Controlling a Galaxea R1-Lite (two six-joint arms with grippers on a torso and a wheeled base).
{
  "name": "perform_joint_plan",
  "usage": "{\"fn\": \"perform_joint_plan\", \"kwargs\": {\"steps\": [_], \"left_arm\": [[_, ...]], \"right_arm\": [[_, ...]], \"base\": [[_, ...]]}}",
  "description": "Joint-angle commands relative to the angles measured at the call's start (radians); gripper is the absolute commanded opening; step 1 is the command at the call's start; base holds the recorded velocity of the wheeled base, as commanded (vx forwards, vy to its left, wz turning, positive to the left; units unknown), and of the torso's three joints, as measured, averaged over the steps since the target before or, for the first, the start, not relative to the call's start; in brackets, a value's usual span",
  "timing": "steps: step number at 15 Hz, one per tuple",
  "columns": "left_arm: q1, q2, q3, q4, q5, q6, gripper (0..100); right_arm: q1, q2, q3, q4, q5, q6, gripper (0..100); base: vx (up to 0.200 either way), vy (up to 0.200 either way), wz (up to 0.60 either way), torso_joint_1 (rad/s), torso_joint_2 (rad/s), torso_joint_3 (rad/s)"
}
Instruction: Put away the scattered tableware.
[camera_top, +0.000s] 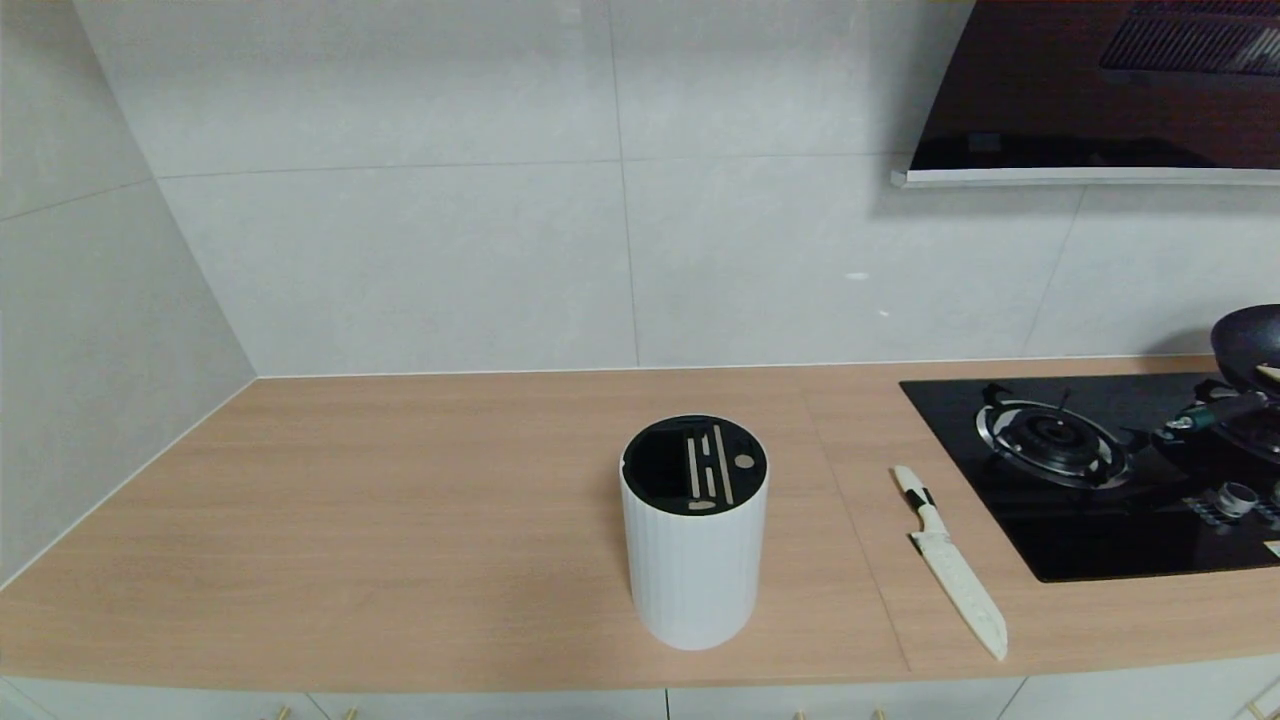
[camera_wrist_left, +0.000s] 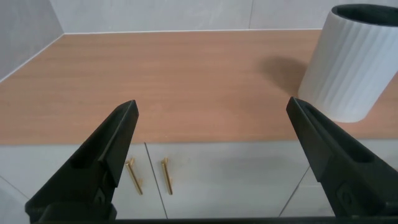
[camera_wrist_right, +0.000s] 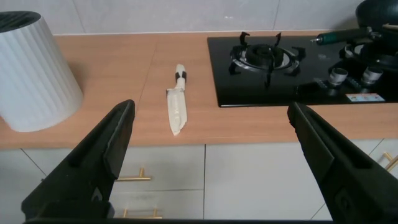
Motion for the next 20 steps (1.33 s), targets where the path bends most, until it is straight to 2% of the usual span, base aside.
{"fn": "perform_joint_plan", "kwargs": {"steps": [1, 8, 9, 10, 12, 13, 14, 15, 17, 20], "left_arm": [[0.0, 0.0, 0.0, 0.0, 0.0, -0.001, 100], [0.0, 0.0, 0.0, 0.0, 0.0, -0.001, 100], [-0.002, 0.0, 0.0, 0.0, 0.0, -0.001, 100], [0.0, 0.0, 0.0, 0.0, 0.0, -0.001, 100], [0.0, 0.0, 0.0, -0.001, 0.0, -0.001, 100], [0.0, 0.0, 0.0, 0.0, 0.0, -0.001, 100], [0.0, 0.0, 0.0, 0.0, 0.0, -0.001, 100], [0.0, 0.0, 0.0, -0.001, 0.0, -0.001, 100], [0.0, 0.0, 0.0, 0.0, 0.0, -0.001, 100], [-0.002, 0.0, 0.0, 0.0, 0.0, -0.001, 100]], "right_arm": [[0.001, 0.001, 0.0, 0.0, 0.0, 0.0, 100], [0.001, 0.001, 0.0, 0.0, 0.001, -0.013, 100], [0.001, 0.001, -0.015, -0.008, 0.004, -0.026, 100], [0.008, 0.048, -0.138, -0.008, 0.02, -0.019, 100], [0.028, 0.257, -0.347, 0.003, 0.039, 0.001, 100], [0.028, 0.371, -0.414, 0.001, 0.049, 0.0, 100], [0.028, 0.371, -0.414, 0.001, 0.049, 0.0, 100], [0.028, 0.63, -0.54, -0.011, 0.099, 0.001, 100], [0.03, 0.843, -0.624, -0.022, 0.121, -0.002, 100], [0.099, 1.113, -0.704, -0.039, 0.122, 0.003, 100]], "base": [[0.0, 0.0, 0.0, 0.0, 0.0, 0.0], [0.0, 0.0, 0.0, 0.0, 0.0, 0.0], [0.0, 0.0, 0.0, 0.0, 0.0, 0.0], [0.0, 0.0, 0.0, 0.0, 0.0, 0.0], [0.0, 0.0, 0.0, 0.0, 0.0, 0.0], [0.0, 0.0, 0.0, 0.0, 0.0, 0.0], [0.0, 0.0, 0.0, 0.0, 0.0, 0.0], [0.0, 0.0, 0.0, 0.0, 0.0, 0.0], [0.0, 0.0, 0.0, 0.0, 0.0, 0.0], [0.0, 0.0, 0.0, 0.0, 0.0, 0.0]]}}
